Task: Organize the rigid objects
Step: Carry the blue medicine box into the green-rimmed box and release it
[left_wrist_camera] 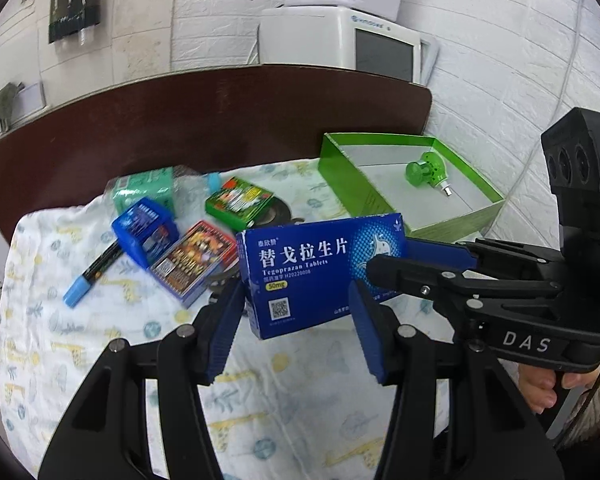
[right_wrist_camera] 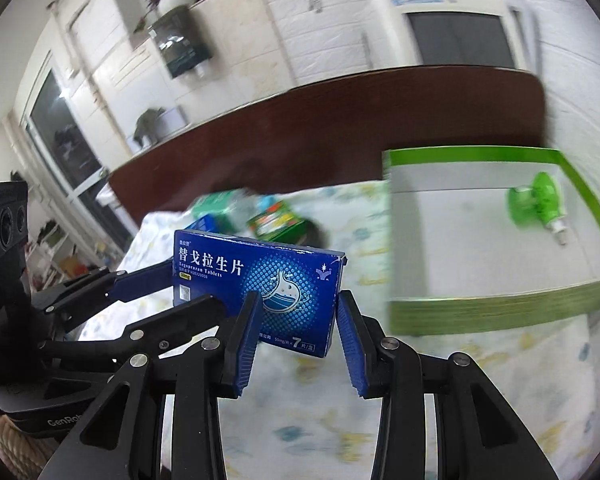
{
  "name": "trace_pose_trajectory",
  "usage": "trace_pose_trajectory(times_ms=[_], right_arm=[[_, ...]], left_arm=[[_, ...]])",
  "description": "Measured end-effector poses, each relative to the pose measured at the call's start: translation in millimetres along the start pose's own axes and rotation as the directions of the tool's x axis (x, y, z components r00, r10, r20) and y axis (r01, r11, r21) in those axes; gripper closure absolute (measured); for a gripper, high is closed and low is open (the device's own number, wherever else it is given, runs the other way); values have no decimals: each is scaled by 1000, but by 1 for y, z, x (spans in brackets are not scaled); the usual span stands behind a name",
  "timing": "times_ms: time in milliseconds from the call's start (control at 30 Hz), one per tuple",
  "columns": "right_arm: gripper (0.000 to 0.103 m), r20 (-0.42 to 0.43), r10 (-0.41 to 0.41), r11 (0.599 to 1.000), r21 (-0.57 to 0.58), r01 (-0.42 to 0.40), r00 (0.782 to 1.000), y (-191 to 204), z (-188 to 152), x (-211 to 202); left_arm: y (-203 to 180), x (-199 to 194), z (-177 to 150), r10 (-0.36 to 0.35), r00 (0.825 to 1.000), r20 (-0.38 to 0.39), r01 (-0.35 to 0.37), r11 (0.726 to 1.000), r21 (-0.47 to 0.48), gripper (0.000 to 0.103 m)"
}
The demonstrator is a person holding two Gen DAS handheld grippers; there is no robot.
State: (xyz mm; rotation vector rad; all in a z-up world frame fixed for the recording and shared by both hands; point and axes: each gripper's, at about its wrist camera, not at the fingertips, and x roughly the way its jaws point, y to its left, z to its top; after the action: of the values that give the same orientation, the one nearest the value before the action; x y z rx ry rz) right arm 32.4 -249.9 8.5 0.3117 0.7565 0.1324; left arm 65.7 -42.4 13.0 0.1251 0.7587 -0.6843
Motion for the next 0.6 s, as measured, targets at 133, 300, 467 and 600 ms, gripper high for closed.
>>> trace_pose_trajectory(times_ms=[133,300,467,600], right_arm=[[62,37,-78,995,61,75,996,-44,4,-20],[62,78,-144,984,116,135,986,-91,11,-40],[62,104,-165,976,162,146,981,-130,18,-41],[62,96,-190,966,195,168,977,-158,22,-35]], left_arm=[[-36,18,25,-56,998,27,54,996,75,51],[-82,52,48,-157,988,5,155,981,120,51],[-120,77,69,-201,979,-3,200,969,143,51],[-138,103,82,-221,975,-28,222,966,131,51]])
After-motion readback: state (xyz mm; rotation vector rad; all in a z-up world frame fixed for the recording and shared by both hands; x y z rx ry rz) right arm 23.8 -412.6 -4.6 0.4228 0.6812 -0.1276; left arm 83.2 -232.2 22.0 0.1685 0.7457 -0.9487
